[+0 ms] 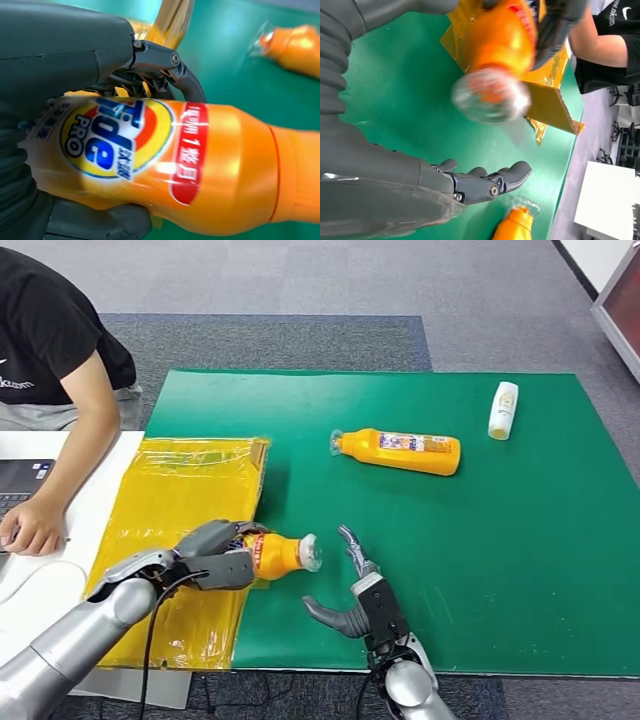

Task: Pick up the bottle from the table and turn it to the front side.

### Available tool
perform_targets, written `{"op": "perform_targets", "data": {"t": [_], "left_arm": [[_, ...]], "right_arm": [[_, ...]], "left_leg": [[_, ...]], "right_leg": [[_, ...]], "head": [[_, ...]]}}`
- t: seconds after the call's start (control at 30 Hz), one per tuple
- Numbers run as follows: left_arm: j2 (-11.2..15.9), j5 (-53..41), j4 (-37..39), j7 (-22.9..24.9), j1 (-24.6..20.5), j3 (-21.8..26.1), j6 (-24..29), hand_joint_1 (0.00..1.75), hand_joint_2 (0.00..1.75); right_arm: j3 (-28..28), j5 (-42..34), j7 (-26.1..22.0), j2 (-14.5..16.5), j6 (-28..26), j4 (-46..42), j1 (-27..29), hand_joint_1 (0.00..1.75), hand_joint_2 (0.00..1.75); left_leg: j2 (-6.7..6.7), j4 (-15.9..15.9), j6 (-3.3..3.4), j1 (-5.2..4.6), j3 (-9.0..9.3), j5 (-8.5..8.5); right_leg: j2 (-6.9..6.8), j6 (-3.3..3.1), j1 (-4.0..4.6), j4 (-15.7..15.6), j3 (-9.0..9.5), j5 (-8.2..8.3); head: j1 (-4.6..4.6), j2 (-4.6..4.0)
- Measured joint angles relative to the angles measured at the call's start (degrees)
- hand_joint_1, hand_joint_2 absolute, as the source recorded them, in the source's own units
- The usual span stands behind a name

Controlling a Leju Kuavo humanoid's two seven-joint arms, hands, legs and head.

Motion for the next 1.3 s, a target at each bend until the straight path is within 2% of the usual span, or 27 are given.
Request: {"op": "perform_targets", "data": {"t": [0.47, 0.67, 0.97, 1.1, 1.3], "left_arm": [[-6.3, -8.2, 7.7, 1.2, 0.8, 1.7, 8.5, 1.75, 1.75], [-7.5, -14.0, 8.0, 1.1, 1.8, 2.3, 11.4, 1.75, 1.75], [-8.2, -20.9, 8.5, 1.5, 2.4, 2.1, 11.7, 1.75, 1.75], [-9.4, -24.2, 9.7, 2.3, 2.6, 2.2, 13.2, 0.0, 1.75], [-10.5, -27.3, 10.0, 2.5, 3.6, 3.0, 15.6, 0.0, 1.75]], "right_arm": [[0.0, -0.2, 0.3, 0.2, -0.2, 3.0, -0.8, 0.0, 1.75], [-0.1, 0.0, 0.4, 0.2, 0.0, 3.4, -0.6, 0.0, 1.75], [-0.3, 0.2, 0.5, 0.2, 0.4, 4.0, -0.4, 0.0, 1.75], [-0.4, 1.0, 0.4, 0.5, 0.3, 4.5, -0.4, 0.0, 1.75], [-0.5, 2.0, 0.8, 0.5, 0.1, 4.5, -0.3, 0.0, 1.75]], "left_leg": [[-0.01, 0.0, 0.04, -0.01, 0.05, 0.06], [-0.01, 0.0, 0.06, -0.01, 0.04, 0.11], [-0.01, 0.0, 0.06, -0.01, 0.01, 0.1], [-0.01, 0.0, 0.07, -0.01, 0.0, 0.1], [-0.01, 0.0, 0.07, -0.01, -0.03, 0.1]], "right_leg": [[-0.02, 0.02, -0.01, 0.0, 0.1, 0.02], [-0.02, 0.03, -0.01, 0.0, 0.09, 0.06], [-0.01, 0.04, -0.01, 0.0, 0.05, 0.07], [-0.02, 0.04, -0.01, 0.0, 0.04, 0.06], [-0.02, 0.05, -0.01, 0.0, 0.03, 0.07]], "head": [[0.01, 0.0], [0.02, 0.0], [0.01, 0.0], [0.01, 0.0], [0.02, 0.0]]}}
